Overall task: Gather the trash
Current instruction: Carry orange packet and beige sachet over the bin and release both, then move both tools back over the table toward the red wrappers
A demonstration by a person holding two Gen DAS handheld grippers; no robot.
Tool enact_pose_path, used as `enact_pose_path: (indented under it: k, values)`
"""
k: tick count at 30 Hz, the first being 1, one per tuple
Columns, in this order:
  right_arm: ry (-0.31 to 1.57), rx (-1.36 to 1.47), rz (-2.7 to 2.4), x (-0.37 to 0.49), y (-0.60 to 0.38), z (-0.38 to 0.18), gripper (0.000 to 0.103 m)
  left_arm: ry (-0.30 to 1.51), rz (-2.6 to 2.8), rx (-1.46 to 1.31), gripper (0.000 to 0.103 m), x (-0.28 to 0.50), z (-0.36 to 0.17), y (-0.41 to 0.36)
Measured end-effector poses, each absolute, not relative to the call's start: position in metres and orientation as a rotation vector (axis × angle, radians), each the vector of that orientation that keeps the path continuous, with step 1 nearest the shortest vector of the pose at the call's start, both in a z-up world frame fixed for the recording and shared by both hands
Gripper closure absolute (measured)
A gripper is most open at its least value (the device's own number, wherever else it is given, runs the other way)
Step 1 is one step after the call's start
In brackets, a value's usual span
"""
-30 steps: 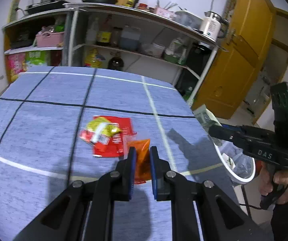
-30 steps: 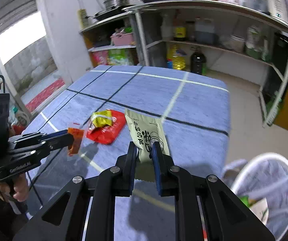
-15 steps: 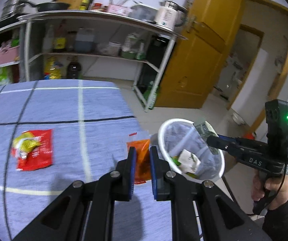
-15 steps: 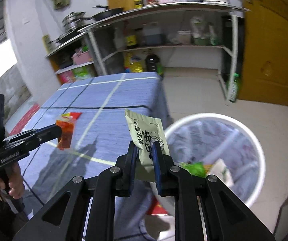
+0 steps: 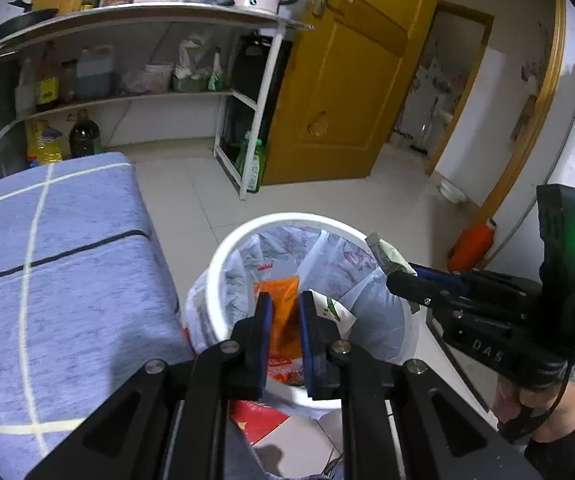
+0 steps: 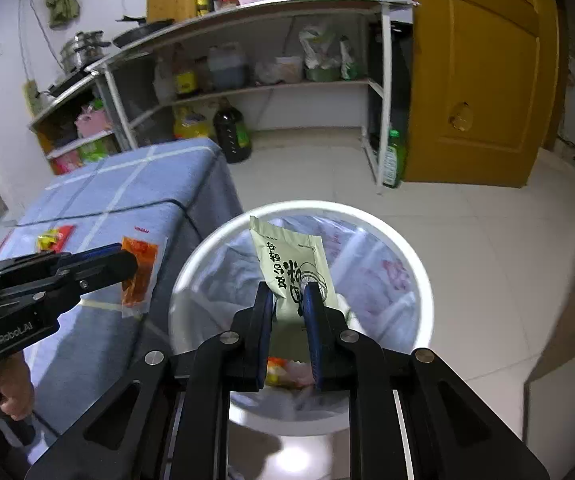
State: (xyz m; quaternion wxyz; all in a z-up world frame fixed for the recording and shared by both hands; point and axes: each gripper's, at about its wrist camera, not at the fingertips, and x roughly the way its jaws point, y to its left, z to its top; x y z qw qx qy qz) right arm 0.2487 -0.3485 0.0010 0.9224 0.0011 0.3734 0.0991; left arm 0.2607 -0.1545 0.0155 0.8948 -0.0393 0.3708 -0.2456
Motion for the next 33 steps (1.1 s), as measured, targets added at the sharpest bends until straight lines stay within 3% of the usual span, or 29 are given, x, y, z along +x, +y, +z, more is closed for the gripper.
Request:
enact_pose_path:
  k: [13, 16, 33]
  values:
    - [0.909, 0.039, 0.161, 0.269, -0.371, -0.041, 0.085, 0.88, -0.506, -0.068, 0.088, 0.287, -0.024, -0.185]
    - [0.901, 0.036, 0.161, 0.268, -0.37, -0.04, 0.085, 0.886, -0.509, -0.073, 0.082, 0.288, -0.025, -0.184]
    - [0.698, 0.098, 0.309, 0.225, -0.331, 0.029, 0.083, 0.748, -0.448, -0.13, 0.082, 0.245, 0.021, -0.12]
